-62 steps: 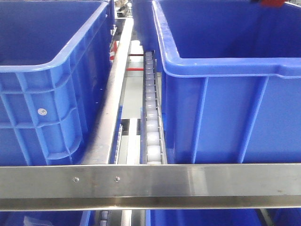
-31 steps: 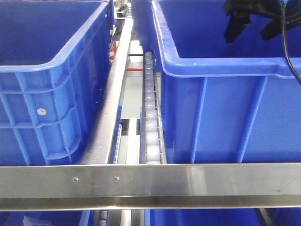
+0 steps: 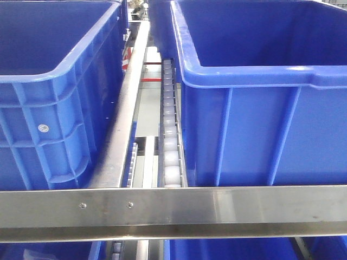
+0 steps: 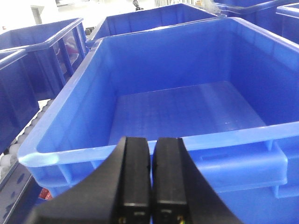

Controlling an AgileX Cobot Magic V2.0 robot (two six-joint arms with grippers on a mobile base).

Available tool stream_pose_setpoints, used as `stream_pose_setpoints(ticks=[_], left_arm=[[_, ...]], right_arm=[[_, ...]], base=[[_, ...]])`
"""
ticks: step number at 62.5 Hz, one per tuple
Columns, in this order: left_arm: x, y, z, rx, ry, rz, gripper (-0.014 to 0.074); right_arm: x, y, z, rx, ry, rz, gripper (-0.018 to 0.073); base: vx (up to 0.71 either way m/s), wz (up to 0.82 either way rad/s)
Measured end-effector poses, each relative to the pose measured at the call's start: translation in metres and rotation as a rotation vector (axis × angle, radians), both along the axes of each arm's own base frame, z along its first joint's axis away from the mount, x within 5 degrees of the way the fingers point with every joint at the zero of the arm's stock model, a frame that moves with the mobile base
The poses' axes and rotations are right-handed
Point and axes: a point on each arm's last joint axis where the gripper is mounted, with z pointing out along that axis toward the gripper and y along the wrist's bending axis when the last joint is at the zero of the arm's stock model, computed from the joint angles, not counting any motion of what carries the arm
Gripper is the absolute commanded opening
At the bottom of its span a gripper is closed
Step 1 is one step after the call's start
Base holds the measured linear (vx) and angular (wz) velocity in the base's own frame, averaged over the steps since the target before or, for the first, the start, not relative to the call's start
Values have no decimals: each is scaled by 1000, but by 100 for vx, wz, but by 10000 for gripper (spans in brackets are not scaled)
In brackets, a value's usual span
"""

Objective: Pick red cube and place on left shelf

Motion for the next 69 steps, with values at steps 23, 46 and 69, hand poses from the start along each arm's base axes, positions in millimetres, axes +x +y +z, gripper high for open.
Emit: stream_pose_setpoints(ticks=[23, 46, 69], left_arm=[[0, 0, 0, 0, 0, 0, 106], [0, 0, 0, 0, 0, 0, 106], [0, 0, 0, 0, 0, 0, 106]], right_arm=[[-124, -37, -21, 23, -141, -74, 56], [-197, -51, -84, 27, -209, -146, 56], [-205, -52, -97, 15, -116, -147, 56]], base=[[0, 0], [-1, -7], [-1, -4]])
